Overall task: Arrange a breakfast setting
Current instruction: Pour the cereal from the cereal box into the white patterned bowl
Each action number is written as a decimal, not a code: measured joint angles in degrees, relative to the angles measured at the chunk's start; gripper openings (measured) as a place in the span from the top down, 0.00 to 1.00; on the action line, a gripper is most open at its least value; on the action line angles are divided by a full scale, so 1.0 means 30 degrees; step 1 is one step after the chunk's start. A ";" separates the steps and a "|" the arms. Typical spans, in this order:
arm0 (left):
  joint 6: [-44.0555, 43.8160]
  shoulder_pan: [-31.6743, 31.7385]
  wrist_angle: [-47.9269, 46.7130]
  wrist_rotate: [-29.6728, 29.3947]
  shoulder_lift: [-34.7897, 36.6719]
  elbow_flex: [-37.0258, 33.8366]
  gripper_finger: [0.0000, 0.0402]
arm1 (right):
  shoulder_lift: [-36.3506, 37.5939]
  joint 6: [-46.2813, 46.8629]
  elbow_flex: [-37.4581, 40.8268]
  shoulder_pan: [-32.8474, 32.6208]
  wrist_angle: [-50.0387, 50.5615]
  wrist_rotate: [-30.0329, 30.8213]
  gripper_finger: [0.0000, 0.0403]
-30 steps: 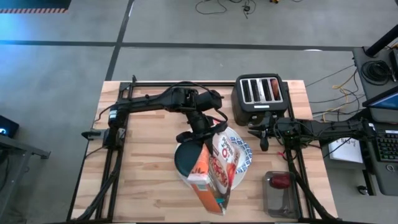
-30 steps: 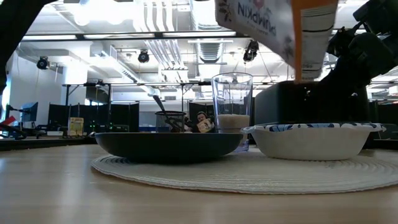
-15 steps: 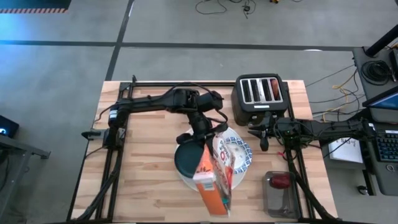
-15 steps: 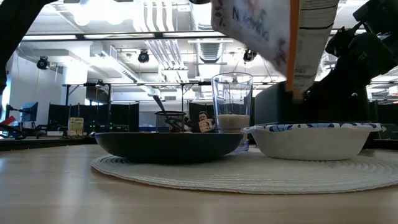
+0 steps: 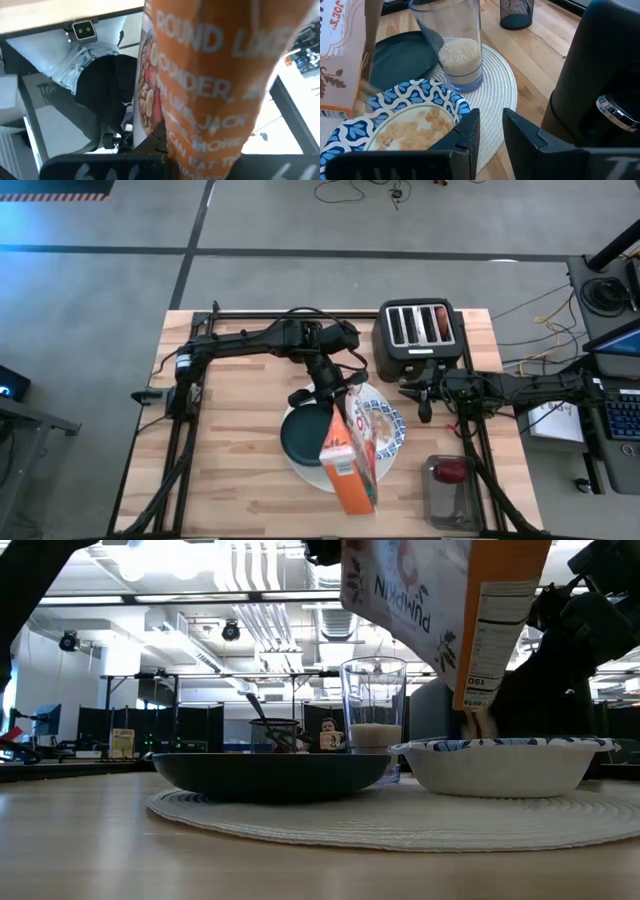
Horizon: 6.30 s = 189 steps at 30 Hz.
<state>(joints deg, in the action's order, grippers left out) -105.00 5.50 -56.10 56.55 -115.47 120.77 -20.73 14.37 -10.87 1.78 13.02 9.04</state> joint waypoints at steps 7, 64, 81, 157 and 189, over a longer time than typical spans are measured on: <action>0.2067 -0.0077 -0.1173 -0.0159 0.0004 0.0000 1.00 | 0.0000 0.0000 0.0005 -0.0007 0.0000 0.0000 0.81; 1.7342 -0.1315 -1.0129 -0.2964 0.1348 0.0168 1.00 | -0.0015 0.0000 0.0005 -0.0007 0.0000 0.0000 0.80; 0.7107 0.0565 -0.3903 0.2656 0.0259 0.0168 1.00 | -0.0015 0.0000 0.0005 0.0000 0.0000 0.0000 0.80; 2.3646 -0.6147 -1.1317 -1.7543 0.5161 0.0141 1.00 | -0.0015 0.0000 0.0005 -0.0002 0.0000 0.0000 0.82; 1.1608 -1.0069 -1.1284 -3.3731 1.4935 -1.2997 1.00 | -0.0015 0.0000 0.0005 -0.0004 0.0000 0.0000 0.80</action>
<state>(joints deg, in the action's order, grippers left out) -70.17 -24.71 -89.95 -44.64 -70.67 81.78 -20.78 14.37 -10.85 1.77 13.02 9.04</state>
